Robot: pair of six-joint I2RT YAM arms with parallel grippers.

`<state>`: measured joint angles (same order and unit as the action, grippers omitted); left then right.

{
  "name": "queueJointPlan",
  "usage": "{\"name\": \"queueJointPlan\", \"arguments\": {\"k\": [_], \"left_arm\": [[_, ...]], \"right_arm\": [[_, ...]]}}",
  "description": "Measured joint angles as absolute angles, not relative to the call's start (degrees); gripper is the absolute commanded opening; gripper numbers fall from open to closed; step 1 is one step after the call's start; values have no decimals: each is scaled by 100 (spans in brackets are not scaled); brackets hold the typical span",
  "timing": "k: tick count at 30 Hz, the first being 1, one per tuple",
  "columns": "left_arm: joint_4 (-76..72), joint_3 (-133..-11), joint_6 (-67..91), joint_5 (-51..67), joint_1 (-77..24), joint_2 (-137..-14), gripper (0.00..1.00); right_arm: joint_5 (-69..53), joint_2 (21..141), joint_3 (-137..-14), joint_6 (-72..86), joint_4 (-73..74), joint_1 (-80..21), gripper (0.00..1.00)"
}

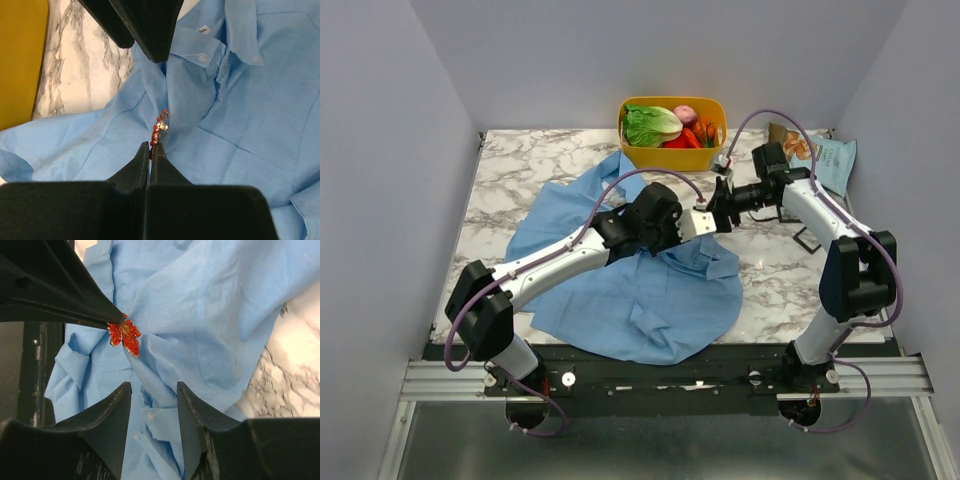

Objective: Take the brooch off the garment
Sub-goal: Remove the brooch from the clothes.

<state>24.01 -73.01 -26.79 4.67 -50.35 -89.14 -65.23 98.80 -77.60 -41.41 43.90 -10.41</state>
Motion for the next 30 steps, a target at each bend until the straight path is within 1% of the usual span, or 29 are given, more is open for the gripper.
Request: {"name": "queueJointPlan", "arguments": {"k": [6,12,22,30], "left_arm": [[2842,-7651,-2628,674,-4965,-8947,0],[3000,-7854,-2539,843,-4908,-8962,0],[3212,-7940,-2370,1122,-4871,-9032,0],[3286,-8025,-2270,1216,-4842,-9105,0]], "right_arm": [[-6523,9633,-7389,-4418,3992,-1286,43],[-6523,9362,-6840,-4449,3382,-1433,42],[-6525,9039,-6261,-3900,2084,-1647,39],[-6521,9028,-6219,-3645,1634,-1747,38]]}}
